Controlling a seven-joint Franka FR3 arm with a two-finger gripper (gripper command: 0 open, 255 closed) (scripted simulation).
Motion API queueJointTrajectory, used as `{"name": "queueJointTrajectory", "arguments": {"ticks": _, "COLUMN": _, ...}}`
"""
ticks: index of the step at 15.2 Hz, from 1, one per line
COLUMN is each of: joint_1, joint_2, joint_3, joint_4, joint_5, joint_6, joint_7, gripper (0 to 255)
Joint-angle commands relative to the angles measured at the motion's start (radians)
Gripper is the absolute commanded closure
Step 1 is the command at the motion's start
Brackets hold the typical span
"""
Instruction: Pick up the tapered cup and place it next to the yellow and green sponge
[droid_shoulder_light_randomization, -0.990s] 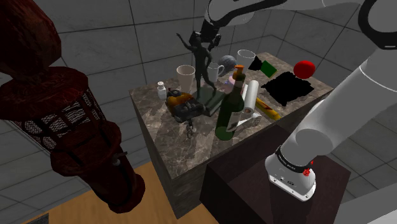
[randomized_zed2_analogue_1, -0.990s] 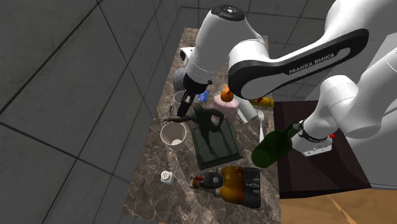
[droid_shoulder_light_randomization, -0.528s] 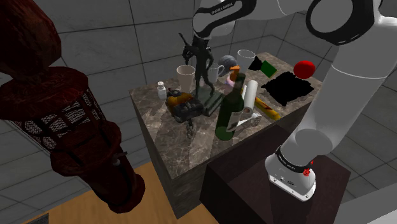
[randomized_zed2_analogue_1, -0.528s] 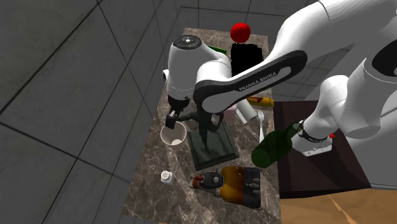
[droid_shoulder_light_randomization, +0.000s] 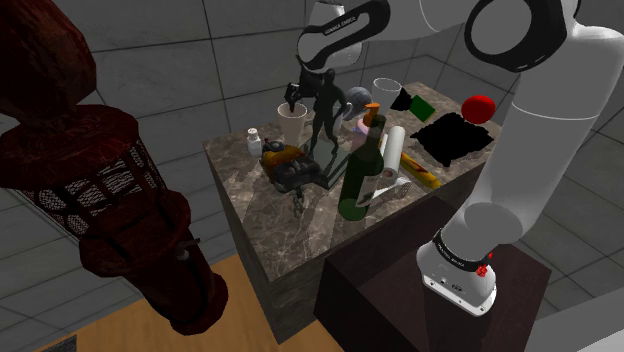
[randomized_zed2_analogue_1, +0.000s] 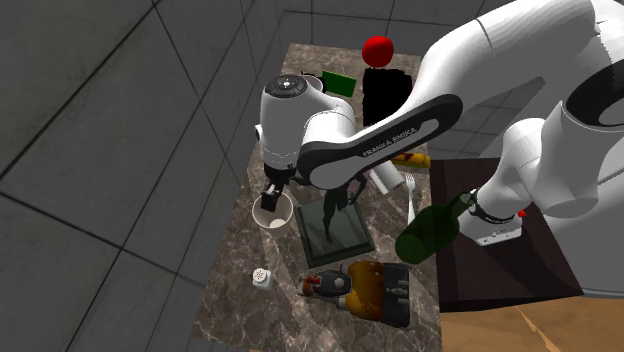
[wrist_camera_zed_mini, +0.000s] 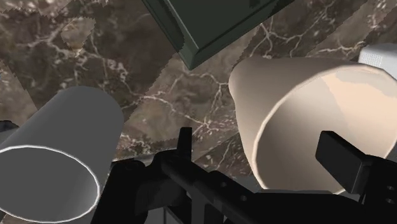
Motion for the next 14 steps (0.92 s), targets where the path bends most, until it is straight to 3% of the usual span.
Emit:
{"name": "queueJointTrajectory", "arguments": {"ticks": 1, "joint_1": 0.001, "joint_2": 0.018, "joint_3": 0.001, "joint_4": -0.014, "joint_5": 0.000, "joint_6": 0.006, "joint_7": -0.002, "gripper": 0}}
{"name": "queueJointTrajectory", "arguments": {"ticks": 7, "joint_1": 0.002, "joint_2": 0.018, "joint_3": 0.001, "joint_4": -0.014, "joint_5": 0.000, "joint_6": 0.006, "joint_7": -0.002, "gripper": 0}}
{"name": "queueJointTrajectory", "arguments": {"ticks": 8, "joint_1": 0.003, "joint_2": 0.012, "joint_3": 0.001, "joint_4": -0.021, "joint_5": -0.001, "joint_6": 0.007, "joint_7": -0.001, "gripper": 255}}
{"name": "queueJointTrajectory", "arguments": {"ticks": 14, "joint_1": 0.004, "joint_2": 0.022, "joint_3": 0.002, "joint_4": -0.004, "joint_5": -0.001, "joint_6": 0.002, "joint_7": 0.003, "gripper": 255}}
